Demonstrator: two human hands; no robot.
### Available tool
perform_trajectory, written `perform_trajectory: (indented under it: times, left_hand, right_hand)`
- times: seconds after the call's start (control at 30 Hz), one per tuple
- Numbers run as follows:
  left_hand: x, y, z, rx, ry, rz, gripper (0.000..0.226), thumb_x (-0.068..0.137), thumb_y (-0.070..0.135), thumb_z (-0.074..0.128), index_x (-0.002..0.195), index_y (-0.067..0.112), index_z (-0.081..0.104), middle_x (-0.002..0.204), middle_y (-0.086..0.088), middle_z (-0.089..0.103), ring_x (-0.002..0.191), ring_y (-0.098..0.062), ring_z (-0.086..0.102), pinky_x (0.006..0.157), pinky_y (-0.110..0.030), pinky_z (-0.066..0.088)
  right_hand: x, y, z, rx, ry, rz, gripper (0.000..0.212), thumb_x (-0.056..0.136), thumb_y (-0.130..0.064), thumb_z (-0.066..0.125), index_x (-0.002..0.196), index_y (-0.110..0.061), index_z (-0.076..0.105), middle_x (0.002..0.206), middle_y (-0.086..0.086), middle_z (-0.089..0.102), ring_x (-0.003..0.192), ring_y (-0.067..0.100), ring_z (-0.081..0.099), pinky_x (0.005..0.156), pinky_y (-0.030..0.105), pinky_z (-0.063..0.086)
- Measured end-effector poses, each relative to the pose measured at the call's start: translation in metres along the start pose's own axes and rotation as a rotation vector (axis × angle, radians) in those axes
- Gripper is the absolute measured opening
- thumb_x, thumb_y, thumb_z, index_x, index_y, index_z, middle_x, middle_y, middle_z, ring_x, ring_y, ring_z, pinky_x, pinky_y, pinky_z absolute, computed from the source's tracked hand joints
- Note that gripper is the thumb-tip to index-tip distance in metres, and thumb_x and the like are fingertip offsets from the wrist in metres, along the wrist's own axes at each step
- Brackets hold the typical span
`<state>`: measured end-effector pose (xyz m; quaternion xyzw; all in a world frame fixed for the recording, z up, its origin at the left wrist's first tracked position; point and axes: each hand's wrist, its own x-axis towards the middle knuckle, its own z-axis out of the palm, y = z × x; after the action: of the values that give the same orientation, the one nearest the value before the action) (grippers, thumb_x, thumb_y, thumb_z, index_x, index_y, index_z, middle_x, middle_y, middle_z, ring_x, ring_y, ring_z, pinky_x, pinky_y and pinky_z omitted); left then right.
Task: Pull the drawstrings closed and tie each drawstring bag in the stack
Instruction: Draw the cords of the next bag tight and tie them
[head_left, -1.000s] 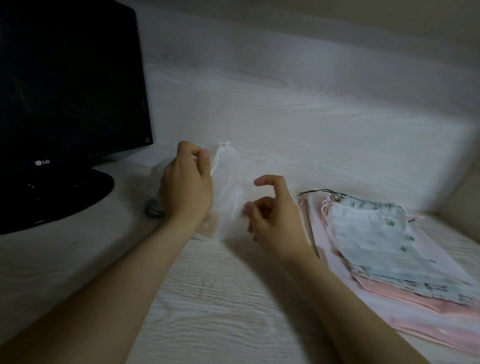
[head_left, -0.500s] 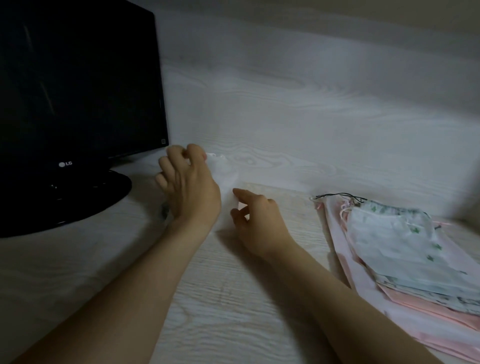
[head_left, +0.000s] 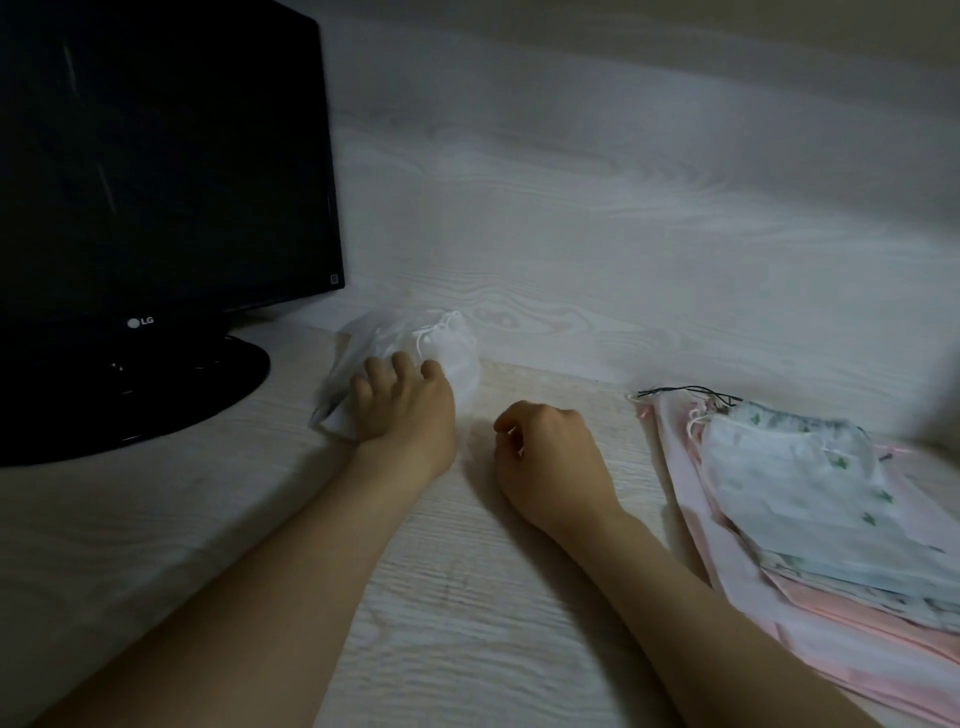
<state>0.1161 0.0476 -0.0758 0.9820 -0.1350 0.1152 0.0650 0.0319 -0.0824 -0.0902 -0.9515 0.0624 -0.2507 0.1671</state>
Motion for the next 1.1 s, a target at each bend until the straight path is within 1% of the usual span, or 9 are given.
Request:
perform_trajectory:
  times: [0.1,0.2,0.33,0.53,0.63,0.73,0.87,1.0,1.1]
  left_hand:
    - [-0.005,0.009,-0.005,-0.073,0.278,0.067,0.050,0.089,0.019,0.069,0.134,0.020,0.048,0.143,-0.014,0.040,0.130,-0.037,0.039,0.107,-0.046,0.036]
    - [-0.007,0.015,-0.002,-0.347,0.468,0.293,0.030,0.086,0.006,0.066,0.110,0.022,0.060,0.120,-0.003,0.049,0.114,-0.030,0.046,0.094,-0.043,0.042]
    - [-0.015,0.030,0.003,-0.589,0.270,0.510,0.023,0.092,0.003,0.059,0.099,0.022,0.068,0.102,0.008,0.054,0.102,-0.016,0.055,0.093,-0.036,0.051]
    - [-0.033,0.064,0.015,-0.649,0.007,0.672,0.021,0.094,0.022,0.061,0.109,0.024,0.075,0.114,0.007,0.070,0.107,-0.013,0.065,0.098,-0.037,0.053]
    - [-0.040,0.082,0.017,-0.727,-0.038,0.685,0.023,0.096,0.029,0.062,0.113,0.025,0.077,0.117,0.007,0.073,0.105,-0.012,0.069,0.096,-0.033,0.055]
    - [-0.044,0.091,0.022,-0.706,-0.059,0.720,0.026,0.098,0.026,0.063,0.120,0.022,0.076,0.121,0.003,0.074,0.109,-0.013,0.068,0.099,-0.030,0.052]
    - [-0.043,0.086,0.027,-0.669,-0.099,0.769,0.024,0.100,0.027,0.064,0.120,0.021,0.075,0.120,0.004,0.073,0.113,-0.011,0.065,0.101,-0.031,0.051]
    - [-0.040,0.083,0.025,-0.706,-0.102,0.789,0.021,0.099,0.023,0.066,0.117,0.020,0.077,0.116,0.006,0.076,0.111,-0.005,0.067,0.101,-0.030,0.052]
    - [-0.040,0.082,0.025,-0.709,-0.126,0.792,0.022,0.100,0.022,0.065,0.119,0.020,0.077,0.117,0.008,0.076,0.113,-0.004,0.067,0.103,-0.029,0.051]
  right_hand:
    - [-0.002,0.002,-0.007,0.000,0.031,0.025,0.025,0.092,-0.018,0.055,0.109,-0.020,0.072,0.097,0.005,0.073,0.088,0.027,0.067,0.075,0.041,0.057]
    - [-0.001,0.006,-0.021,0.012,0.074,0.072,0.025,0.092,-0.014,0.053,0.108,-0.018,0.071,0.091,0.007,0.073,0.083,0.028,0.067,0.074,0.040,0.056]
    - [0.000,0.022,-0.053,-0.032,0.097,0.107,0.024,0.087,-0.012,0.057,0.102,-0.018,0.075,0.094,0.007,0.076,0.091,0.029,0.068,0.078,0.036,0.054]
    - [-0.004,0.065,-0.087,-0.131,-0.009,0.254,0.029,0.082,-0.007,0.055,0.095,-0.022,0.075,0.101,0.010,0.075,0.102,0.033,0.067,0.085,0.037,0.056]
    - [-0.016,0.084,-0.087,-0.306,-0.009,0.373,0.032,0.087,-0.008,0.055,0.115,-0.016,0.070,0.120,0.017,0.067,0.115,0.038,0.061,0.090,0.041,0.052]
    - [-0.025,0.096,-0.081,-0.367,-0.091,0.529,0.049,0.096,-0.018,0.051,0.143,-0.006,0.043,0.134,0.025,0.054,0.125,0.046,0.051,0.100,0.049,0.045]
    - [-0.028,0.098,-0.080,-0.337,-0.128,0.543,0.035,0.099,-0.015,0.045,0.132,-0.004,0.045,0.134,0.022,0.057,0.125,0.044,0.056,0.102,0.047,0.045]
    - [-0.029,0.092,-0.089,-0.377,-0.046,0.523,0.027,0.101,-0.011,0.047,0.125,-0.006,0.057,0.128,0.018,0.060,0.120,0.040,0.058,0.085,0.039,0.044]
    - [-0.032,0.086,-0.095,-0.385,-0.036,0.511,0.028,0.098,-0.008,0.044,0.122,-0.007,0.058,0.122,0.018,0.059,0.117,0.041,0.058,0.086,0.040,0.045]
